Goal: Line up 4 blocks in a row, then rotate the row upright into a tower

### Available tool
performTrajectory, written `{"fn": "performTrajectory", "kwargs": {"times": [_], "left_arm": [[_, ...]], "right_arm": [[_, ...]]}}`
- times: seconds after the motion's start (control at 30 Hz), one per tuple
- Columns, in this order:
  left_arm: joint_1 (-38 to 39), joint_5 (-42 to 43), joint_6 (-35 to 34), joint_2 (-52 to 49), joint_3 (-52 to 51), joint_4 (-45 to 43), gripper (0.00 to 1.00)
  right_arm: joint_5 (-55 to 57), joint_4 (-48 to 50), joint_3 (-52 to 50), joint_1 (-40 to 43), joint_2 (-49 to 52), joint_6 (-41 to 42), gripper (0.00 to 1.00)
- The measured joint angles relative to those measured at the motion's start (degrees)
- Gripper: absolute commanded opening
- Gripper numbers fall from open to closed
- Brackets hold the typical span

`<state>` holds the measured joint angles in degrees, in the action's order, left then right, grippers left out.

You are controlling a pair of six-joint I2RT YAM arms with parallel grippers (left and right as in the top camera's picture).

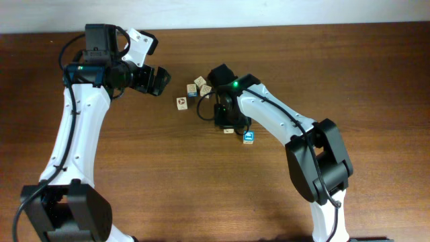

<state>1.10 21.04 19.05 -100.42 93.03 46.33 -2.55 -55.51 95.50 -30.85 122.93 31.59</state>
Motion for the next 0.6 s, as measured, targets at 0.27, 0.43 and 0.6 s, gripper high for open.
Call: {"fn": "performTrajectory", "kwargs": {"times": [0.27,0.43,0.6], "left_arm": [[-0.02,0.0,0.0,0.0,0.0,0.0,0.99],[-0.02,0.0,0.0,0.0,0.0,0.0,0.99],[0.0,0.0,0.0,0.0,0.0,0.0,0.99]], "right_arm": [[2.14,0.61,-4.63,0.0,-0.42,4.2,0.25],[2.73,-0.55,-4.7,0.0,-0.44,4.44,0.32],[2.67,-2.19,-5.57,0.0,-0.44,4.42,0.4]]}}
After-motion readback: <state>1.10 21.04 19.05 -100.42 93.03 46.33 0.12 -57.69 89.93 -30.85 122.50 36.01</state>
